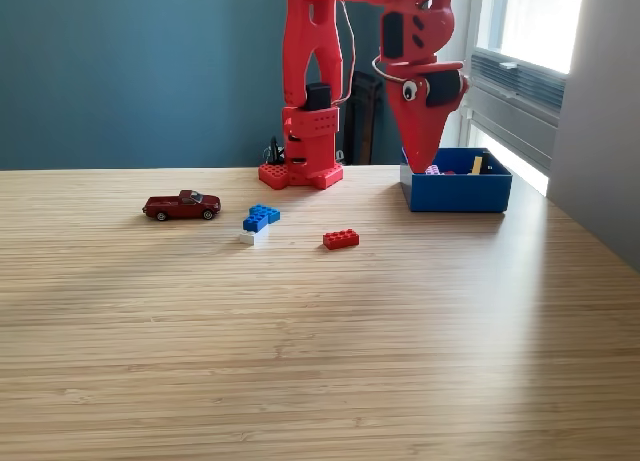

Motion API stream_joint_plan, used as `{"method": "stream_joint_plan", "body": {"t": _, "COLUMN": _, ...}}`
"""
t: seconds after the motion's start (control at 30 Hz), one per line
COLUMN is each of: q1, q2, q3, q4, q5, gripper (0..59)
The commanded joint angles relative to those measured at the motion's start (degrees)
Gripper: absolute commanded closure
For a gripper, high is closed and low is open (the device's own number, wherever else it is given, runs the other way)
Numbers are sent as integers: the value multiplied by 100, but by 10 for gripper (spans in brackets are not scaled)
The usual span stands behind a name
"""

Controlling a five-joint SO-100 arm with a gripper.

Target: Grasp a lego block and put it in the bin.

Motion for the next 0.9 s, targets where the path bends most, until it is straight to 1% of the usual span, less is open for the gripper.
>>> {"method": "stream_joint_plan", "body": {"t": 0.03, "q1": 888, "q2": 527, "q3": -26, "q4": -255, "q5": 457, "gripper": 585}}
{"method": "stream_joint_plan", "body": {"t": 0.1, "q1": 1327, "q2": 527, "q3": -9, "q4": -281, "q5": 782, "gripper": 585}}
{"method": "stream_joint_plan", "body": {"t": 0.17, "q1": 1758, "q2": 527, "q3": 53, "q4": -281, "q5": 976, "gripper": 585}}
{"method": "stream_joint_plan", "body": {"t": 0.23, "q1": 2162, "q2": 527, "q3": 167, "q4": -255, "q5": 976, "gripper": 585}}
{"method": "stream_joint_plan", "body": {"t": 0.3, "q1": 2522, "q2": 571, "q3": 352, "q4": -246, "q5": 773, "gripper": 585}}
{"method": "stream_joint_plan", "body": {"t": 0.57, "q1": 3709, "q2": 606, "q3": 861, "q4": -246, "q5": -589, "gripper": 585}}
{"method": "stream_joint_plan", "body": {"t": 0.7, "q1": 4245, "q2": 642, "q3": 606, "q4": -35, "q5": -1292, "gripper": 585}}
{"method": "stream_joint_plan", "body": {"t": 0.83, "q1": 4772, "q2": 659, "q3": 536, "q4": 185, "q5": -2276, "gripper": 585}}
{"method": "stream_joint_plan", "body": {"t": 0.9, "q1": 4983, "q2": 817, "q3": 712, "q4": 193, "q5": -2900, "gripper": 585}}
